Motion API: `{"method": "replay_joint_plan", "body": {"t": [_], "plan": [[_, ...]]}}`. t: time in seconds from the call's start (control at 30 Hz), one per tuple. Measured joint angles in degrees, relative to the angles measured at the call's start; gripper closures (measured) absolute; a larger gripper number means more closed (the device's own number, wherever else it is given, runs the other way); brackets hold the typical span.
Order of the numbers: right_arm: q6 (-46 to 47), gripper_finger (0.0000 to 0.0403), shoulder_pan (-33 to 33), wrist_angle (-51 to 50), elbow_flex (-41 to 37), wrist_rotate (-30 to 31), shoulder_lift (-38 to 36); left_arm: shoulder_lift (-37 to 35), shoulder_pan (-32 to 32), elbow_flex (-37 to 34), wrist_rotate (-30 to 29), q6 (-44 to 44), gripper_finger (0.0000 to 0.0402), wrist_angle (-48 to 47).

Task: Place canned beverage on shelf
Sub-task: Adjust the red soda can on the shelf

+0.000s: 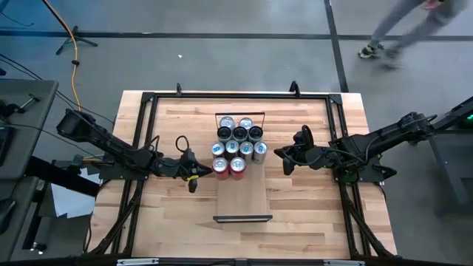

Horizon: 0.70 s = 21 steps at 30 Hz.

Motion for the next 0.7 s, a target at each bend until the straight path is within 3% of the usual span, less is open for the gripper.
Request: {"method": "replay_joint_plan", "body": {"t": [0.7], "plan": [[-1.11, 0.0403, 0.0, -0.44, 0.0, 0.01, 0.0, 5.09, 1.62, 3.0, -0.24, 1.95, 0.0401, 4.01]]}}
